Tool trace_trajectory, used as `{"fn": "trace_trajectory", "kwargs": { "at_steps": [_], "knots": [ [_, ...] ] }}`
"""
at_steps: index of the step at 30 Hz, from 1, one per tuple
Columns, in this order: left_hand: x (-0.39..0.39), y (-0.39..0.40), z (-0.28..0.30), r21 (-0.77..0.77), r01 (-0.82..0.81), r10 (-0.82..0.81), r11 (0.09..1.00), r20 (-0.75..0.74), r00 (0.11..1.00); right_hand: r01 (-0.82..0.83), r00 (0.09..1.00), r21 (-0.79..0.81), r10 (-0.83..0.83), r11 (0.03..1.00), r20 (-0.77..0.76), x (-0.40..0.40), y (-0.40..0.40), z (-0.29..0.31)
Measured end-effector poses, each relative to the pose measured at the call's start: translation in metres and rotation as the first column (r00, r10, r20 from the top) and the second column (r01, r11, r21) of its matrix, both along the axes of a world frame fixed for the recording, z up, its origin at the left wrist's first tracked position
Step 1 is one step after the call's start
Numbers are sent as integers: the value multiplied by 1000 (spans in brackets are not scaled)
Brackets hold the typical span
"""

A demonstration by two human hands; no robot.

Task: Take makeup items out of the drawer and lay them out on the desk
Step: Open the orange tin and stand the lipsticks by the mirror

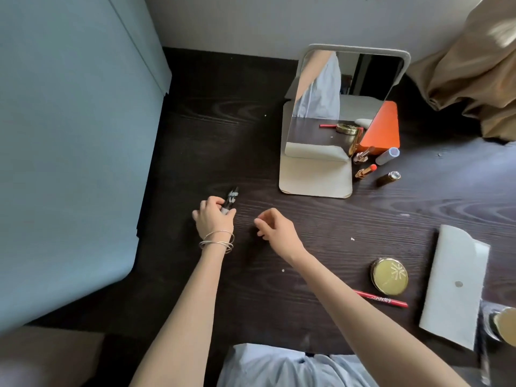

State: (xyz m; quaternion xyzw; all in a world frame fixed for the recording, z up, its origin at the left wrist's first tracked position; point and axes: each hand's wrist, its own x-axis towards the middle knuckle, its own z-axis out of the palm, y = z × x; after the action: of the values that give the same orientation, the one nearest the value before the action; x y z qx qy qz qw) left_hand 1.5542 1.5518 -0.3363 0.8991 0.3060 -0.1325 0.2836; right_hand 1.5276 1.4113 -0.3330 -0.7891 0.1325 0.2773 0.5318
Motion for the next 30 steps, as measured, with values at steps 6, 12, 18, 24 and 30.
{"fn": "trace_trajectory", "kwargs": {
  "at_steps": [6,12,18,24,30],
  "knots": [
    [1,-16,12,-514,-45,63,857,19,998,122,991,124,-115,985,-66,-3,-6,7],
    [-11,-62,38,-802,-24,50,597,7,999,273,961,370,-235,888,-145,-16,-28,28],
    [-13,-86,48,-919,20,-241,395,-83,967,465,885,575,-353,673,-302,-43,-68,44],
    [-21,-110,61,-978,-50,-254,201,-101,962,460,880,650,-211,604,-426,-57,-110,57],
    [-39,-145,70,-851,40,-115,524,-25,993,311,949,263,-282,913,-144,-72,-129,51]
  ]
}}
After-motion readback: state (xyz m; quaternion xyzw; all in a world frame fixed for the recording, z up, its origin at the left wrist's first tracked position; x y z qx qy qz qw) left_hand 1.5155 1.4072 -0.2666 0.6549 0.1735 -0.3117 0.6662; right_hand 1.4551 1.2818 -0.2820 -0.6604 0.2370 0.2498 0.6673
